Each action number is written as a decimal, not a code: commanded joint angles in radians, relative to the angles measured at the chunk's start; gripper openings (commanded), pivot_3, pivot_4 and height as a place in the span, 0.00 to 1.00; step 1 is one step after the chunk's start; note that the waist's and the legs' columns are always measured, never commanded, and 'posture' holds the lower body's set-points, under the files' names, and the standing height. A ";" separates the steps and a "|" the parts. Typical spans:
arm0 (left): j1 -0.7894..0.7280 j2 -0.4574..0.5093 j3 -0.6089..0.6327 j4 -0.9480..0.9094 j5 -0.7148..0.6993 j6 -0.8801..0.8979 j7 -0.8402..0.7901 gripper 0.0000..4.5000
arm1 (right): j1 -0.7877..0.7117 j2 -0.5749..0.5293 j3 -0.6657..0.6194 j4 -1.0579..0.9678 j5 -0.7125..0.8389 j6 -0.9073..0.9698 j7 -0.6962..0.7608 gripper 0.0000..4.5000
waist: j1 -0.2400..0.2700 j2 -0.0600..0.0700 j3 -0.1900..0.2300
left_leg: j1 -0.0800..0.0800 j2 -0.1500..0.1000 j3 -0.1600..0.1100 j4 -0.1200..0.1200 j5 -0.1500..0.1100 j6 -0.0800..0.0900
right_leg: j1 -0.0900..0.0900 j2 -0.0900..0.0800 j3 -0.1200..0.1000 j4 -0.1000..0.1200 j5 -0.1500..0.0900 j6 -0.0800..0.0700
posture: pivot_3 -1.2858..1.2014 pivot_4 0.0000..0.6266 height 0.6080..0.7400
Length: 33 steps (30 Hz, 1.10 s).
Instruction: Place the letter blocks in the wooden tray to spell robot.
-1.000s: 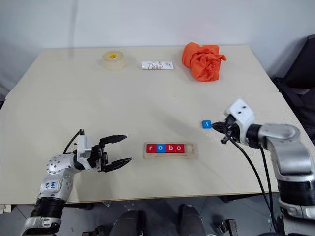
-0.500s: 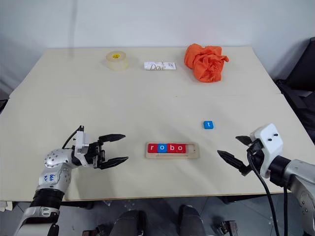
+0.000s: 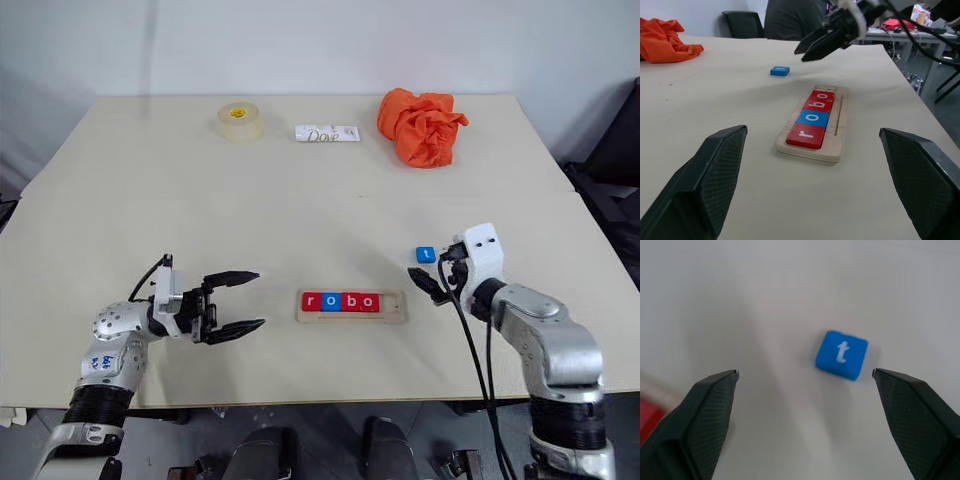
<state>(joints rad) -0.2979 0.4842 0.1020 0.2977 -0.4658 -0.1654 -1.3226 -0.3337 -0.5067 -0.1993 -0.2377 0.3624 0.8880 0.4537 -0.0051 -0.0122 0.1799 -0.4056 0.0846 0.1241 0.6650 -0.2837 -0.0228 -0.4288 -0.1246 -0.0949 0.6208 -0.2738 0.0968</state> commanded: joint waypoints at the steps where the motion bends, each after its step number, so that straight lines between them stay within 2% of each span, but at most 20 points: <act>1: 0.030 0.006 0.013 -0.073 -0.018 -0.001 0.015 1.00 | -0.059 0.041 0.022 0.111 -0.047 -0.087 -0.054 1.00 | -0.002 0.000 0.000 | 0.000 0.000 0.000 0.000 0.000 0.000 | 0.000 0.000 0.000 0.000 0.000 0.000 | 0.52 0.24 1.00; 11: 0.065 0.003 0.015 -0.115 -0.018 0.003 0.054 1.00 | -0.110 0.109 0.045 0.265 -0.083 -0.161 -0.108 1.00 | -0.003 0.000 0.000 | 0.000 0.000 0.000 0.000 0.000 0.000 | 0.000 0.000 0.000 0.000 0.000 0.000 | 0.52 0.24 1.00; 23: 0.059 -0.004 0.004 -0.107 -0.018 -0.001 0.053 1.00 | -0.079 0.145 0.040 0.239 -0.108 -0.212 -0.165 1.00 | -0.009 0.000 0.000 | 0.000 0.000 0.000 0.000 0.000 0.000 | 0.000 0.000 0.000 0.001 0.000 0.000 | 0.52 0.24 1.00; 26: 0.046 -0.004 -0.001 -0.095 -0.017 0.000 0.043 1.00 | -0.073 0.153 0.046 0.228 -0.107 -0.205 -0.174 0.80 | -0.010 0.000 0.000 | 0.000 0.000 0.000 0.000 0.000 0.000 | 0.000 0.000 0.000 0.001 0.000 0.000 | 0.52 0.24 1.00; 32: 0.016 -0.004 -0.008 -0.066 -0.013 0.000 0.024 1.00 | -0.063 0.173 0.049 0.211 -0.112 -0.220 -0.198 0.33 | -0.022 0.000 0.000 | 0.000 0.000 0.000 -0.001 0.000 0.000 | 0.000 0.000 0.000 0.001 0.000 0.000 | 0.52 0.24 1.00; 33: 0.011 -0.004 -0.009 -0.060 -0.012 -0.001 0.019 1.00 | -0.061 0.177 0.046 0.201 -0.110 -0.218 -0.202 0.32 | -0.023 0.000 0.000 | 0.000 0.000 0.000 -0.001 0.000 0.000 | 0.000 0.000 0.000 0.001 0.000 0.000 | 0.52 0.24 1.00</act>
<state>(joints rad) -0.2783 0.4810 0.0960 0.2394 -0.4674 -0.1612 -1.2910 -0.4061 -0.3361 -0.1476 -0.0057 0.2520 0.6728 0.2630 -0.0277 -0.0119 0.1797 -0.4053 0.0848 0.1239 0.6641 -0.2835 -0.0229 -0.4289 -0.1245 -0.0950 0.6216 -0.2738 0.0969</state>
